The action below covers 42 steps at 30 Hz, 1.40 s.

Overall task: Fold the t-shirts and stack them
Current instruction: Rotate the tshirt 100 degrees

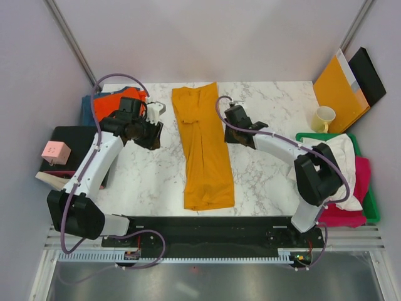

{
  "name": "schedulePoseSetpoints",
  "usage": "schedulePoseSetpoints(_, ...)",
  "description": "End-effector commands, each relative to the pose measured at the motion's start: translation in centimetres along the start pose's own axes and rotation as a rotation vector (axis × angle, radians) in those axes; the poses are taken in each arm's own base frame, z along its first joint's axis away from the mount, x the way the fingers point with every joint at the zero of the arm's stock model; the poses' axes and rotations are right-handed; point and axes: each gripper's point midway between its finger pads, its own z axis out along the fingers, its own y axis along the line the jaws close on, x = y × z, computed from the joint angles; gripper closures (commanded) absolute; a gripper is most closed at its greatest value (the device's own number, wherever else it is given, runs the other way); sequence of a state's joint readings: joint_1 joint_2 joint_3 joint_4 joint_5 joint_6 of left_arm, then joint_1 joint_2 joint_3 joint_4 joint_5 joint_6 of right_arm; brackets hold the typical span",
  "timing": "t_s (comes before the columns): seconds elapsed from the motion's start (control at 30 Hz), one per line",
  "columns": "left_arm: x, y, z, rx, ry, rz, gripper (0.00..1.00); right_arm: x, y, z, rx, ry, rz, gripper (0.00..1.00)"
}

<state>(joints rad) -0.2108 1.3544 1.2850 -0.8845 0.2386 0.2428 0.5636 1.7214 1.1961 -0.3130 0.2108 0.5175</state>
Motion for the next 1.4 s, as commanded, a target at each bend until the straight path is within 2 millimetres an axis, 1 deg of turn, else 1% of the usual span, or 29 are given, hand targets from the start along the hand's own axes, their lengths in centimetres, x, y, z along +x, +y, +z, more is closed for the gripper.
schedulePoseSetpoints(0.0,0.4,-0.6,0.9,0.036,0.007,-0.03,0.53,-5.2,2.5,1.0,-0.028,-0.098,-0.036,0.95)
schedulePoseSetpoints(0.07,0.8,-1.7,1.1,0.086,0.016,-0.065,0.54,-5.3,2.6,1.3,-0.015,-0.079,-0.035,0.95)
schedulePoseSetpoints(0.1,0.9,-2.4,0.9,0.12,0.008,-0.07,0.54,-4.4,2.2,1.2,-0.009,-0.056,-0.036,0.94)
schedulePoseSetpoints(0.13,1.0,-3.7,0.6,0.187,-0.003,-0.076,0.54,-4.3,2.2,0.5,-0.019,-0.059,-0.032,0.92)
schedulePoseSetpoints(0.17,1.8,-4.3,0.8,0.217,0.011,-0.087,0.53,-3.7,2.0,0.1,-0.02,-0.054,-0.029,0.86)
schedulePoseSetpoints(0.2,2.0,-4.8,0.6,0.237,0.005,-0.088,0.52,-1.2,0.9,0.2,0.009,-0.019,-0.03,0.74)
schedulePoseSetpoints(0.27,3.4,-5.7,1.0,0.271,0.03,-0.097,0.51,-0.1,0.3,-1.5,0.002,-0.033,-0.017,0.63)
schedulePoseSetpoints(0.3,3.8,-5.7,1.2,0.27,0.041,-0.099,0.5,2.5,-0.5,-1.6,0.023,-0.002,-0.025,0.58)
schedulePoseSetpoints(0.37,4.8,-5.8,1.4,0.268,0.058,-0.108,0.51,3.2,-1.1,-3.3,0.042,-0.033,-0.023,0.57)
schedulePoseSetpoints(0.4,4.7,-5.7,1.5,0.261,0.048,-0.112,0.51,5.5,-1.1,-3.6,0.049,-0.007,-0.03,0.56)
schedulePoseSetpoints(0.43,5.0,-5.9,1.3,0.259,0.034,-0.12,0.51,5.2,-1.4,-4.8,0.066,-0.051,-0.028,0.56)
schedulePoseSetpoints(0.47,4.6,-5.8,1.2,0.252,0.002,-0.114,0.51,7.1,-1.2,-5.4,0.067,-0.04,-0.058,0.56)
schedulePoseSetpoints(0.53,4.7,-5.0,1.0,0.184,-0.046,-0.114,0.51,6.9,-1.7,-7.2,0.113,-0.117,-0.043,0.56)
schedulePoseSetpoints(0.57,4.5,-4.4,1.0,0.145,-0.066,-0.117,0.5,7.6,-1.4,-8.0,0.109,-0.125,-0.055,0.56)
schedulePoseSetpoints(0.6,3.4,-3.5,0.9,0.092,-0.13,-0.11,0.49,7.7,-2.0,-8.9,0.114,-0.152,-0.04,0.57)
schedulePoseSetpoints(0.63,3.9,-2.3,1.3,0.02,-0.134,-0.129,0.48,7.7,-2.3,-9.5,0.117,-0.178,-0.001,0.57)
schedulePoseSetpoints(0.7,1.5,-1.1,0.5,-0.055,-0.287,-0.114,0.46,6.9,-3.6,-11.5,0.132,-0.265,0.051,0.57)
schedulePoseSetpoints(0.73,2.3,-0.8,1.2,-0.073,-0.308,-0.128,0.44,6.6,-4.0,-12.3,0.135,-0.297,0.079,0.57)
schedulePoseSetpoints(0.77,1.6,-0.5,0.2,-0.103,-0.394,-0.12,0.44,6.0,-5.2,-13.3,0.183,-0.36,0.077,0.57)
schedulePoseSetpoints(0.8,1.5,0.1,0.3,-0.14,-0.439,-0.136,0.41,5.0,-5.6,-14.8,0.177,-0.415,0.106,0.56)
schedulePoseSetpoints(0.83,1.3,1.6,0.8,-0.211,-0.512,-0.167,0.4,4.5,-6.2,-15.6,0.198,-0.447,0.108,0.56)
schedulePoseSetpoints(0.93,1.8,4.6,2.0,-0.35,-0.543,-0.15,0.38,3.0,-8.0,-17.7,0.28,-0.515,0.052,0.53)
schedulePoseSetpoints(1.03,1.5,6.2,3.5,-0.4,-0.606,-0.055,0.37,1.5,-9.3,-19.3,0.374,-0.564,-0.039,0.5)
schedulePoseSetpoints(1.13,1.9,6.0,5.4,-0.353,-0.661,0.053,0.36,-0.2,-10.1,-21.0,0.45,-0.622,-0.073,0.48)
schedulePoseSetpoints(1.17,0.1,6.3,4.4,-0.373,-0.77,0.106,0.35,-0.8,-10.0,-21.6,0.451,-0.636,-0.064,0.47)
schedulePoseSetpoints(1.2,1.6,5.8,5.9,-0.325,-0.726,0.104,0.33,-1.1,-10.1,-22.0,0.451,-0.647,-0.057,0.47)
schedulePoseSetpoints(1.23,1.6,6.1,6.8,-0.266,-0.671,0.073,0.35,-1.3,-10.1,-22.3,0.45,-0.654,-0.047,0.46)
schedulePoseSetpoints(1.27,0.1,6.1,5.8,-0.247,-0.773,0.083,0.35,-1.4,-10.0,-22.4,0.442,-0.656,-0.041,0.45)
schedulePoseSetpoints(1.37,1.5,5.3,6.6,-0.18,-0.807,0.061,0.32,-1.3,-9.9,-22.4,0.431,-0.648,-0.029,0.44)
